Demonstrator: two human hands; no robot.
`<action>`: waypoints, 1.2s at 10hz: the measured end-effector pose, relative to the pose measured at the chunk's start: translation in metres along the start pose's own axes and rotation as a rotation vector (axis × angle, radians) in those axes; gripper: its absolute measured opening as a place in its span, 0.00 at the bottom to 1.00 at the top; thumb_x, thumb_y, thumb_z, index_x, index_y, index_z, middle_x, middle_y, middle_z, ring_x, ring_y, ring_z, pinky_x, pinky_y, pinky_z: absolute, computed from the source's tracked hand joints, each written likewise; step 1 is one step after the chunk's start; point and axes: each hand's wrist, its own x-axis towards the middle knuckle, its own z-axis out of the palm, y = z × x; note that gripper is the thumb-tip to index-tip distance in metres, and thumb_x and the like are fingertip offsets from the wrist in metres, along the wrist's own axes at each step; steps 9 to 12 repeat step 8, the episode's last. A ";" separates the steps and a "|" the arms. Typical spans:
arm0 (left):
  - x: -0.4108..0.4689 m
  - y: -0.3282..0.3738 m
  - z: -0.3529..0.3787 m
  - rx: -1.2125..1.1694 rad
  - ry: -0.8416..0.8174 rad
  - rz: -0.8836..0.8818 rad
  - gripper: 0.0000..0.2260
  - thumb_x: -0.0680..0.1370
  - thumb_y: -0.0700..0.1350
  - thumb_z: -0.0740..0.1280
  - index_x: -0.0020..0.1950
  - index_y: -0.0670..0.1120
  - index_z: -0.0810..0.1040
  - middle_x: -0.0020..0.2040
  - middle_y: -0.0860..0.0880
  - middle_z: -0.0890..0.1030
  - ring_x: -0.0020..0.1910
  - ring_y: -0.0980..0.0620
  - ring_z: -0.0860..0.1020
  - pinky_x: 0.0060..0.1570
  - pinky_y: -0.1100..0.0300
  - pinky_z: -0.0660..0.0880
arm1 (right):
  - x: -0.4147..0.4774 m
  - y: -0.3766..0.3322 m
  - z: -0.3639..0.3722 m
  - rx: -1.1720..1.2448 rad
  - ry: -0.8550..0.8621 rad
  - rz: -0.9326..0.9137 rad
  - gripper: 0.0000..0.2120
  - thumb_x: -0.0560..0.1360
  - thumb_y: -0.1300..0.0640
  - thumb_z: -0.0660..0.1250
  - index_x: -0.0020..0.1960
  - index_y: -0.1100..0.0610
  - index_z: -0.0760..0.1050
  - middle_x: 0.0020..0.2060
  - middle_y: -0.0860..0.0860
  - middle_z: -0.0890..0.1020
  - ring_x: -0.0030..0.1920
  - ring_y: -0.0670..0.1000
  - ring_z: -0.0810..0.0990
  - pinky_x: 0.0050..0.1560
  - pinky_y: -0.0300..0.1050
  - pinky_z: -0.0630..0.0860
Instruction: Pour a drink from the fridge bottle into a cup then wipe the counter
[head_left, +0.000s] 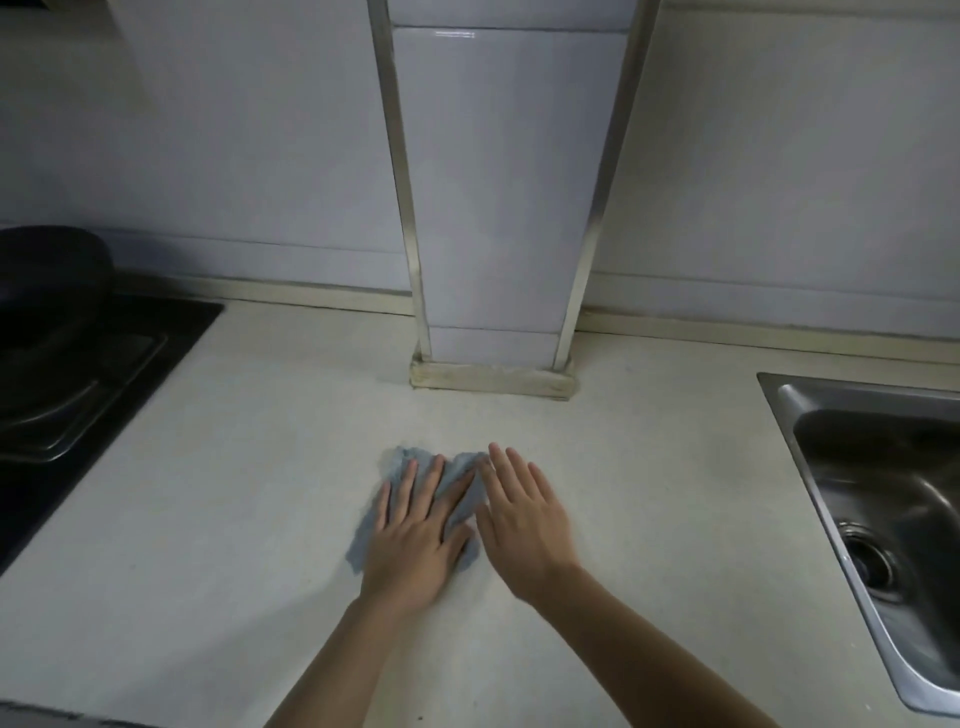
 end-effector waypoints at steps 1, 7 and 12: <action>-0.002 -0.002 -0.003 -0.018 -0.099 -0.028 0.29 0.83 0.62 0.40 0.79 0.51 0.63 0.77 0.48 0.66 0.77 0.45 0.57 0.72 0.49 0.48 | 0.010 0.002 0.000 -0.019 -0.012 -0.006 0.28 0.78 0.47 0.46 0.71 0.58 0.69 0.71 0.55 0.68 0.71 0.55 0.67 0.69 0.56 0.67; -0.046 -0.037 -0.104 -0.041 -0.279 0.167 0.28 0.84 0.61 0.47 0.81 0.55 0.42 0.82 0.51 0.44 0.80 0.49 0.44 0.78 0.48 0.42 | -0.057 -0.055 -0.081 -0.017 0.113 0.278 0.34 0.82 0.48 0.35 0.62 0.58 0.79 0.61 0.54 0.80 0.61 0.55 0.79 0.57 0.54 0.78; -0.067 -0.039 -0.125 -0.121 -0.244 0.135 0.29 0.84 0.60 0.50 0.81 0.52 0.45 0.82 0.48 0.47 0.80 0.46 0.50 0.78 0.49 0.48 | -0.075 -0.079 -0.083 -0.028 0.143 0.257 0.28 0.79 0.49 0.45 0.57 0.58 0.82 0.56 0.54 0.83 0.58 0.54 0.81 0.55 0.53 0.79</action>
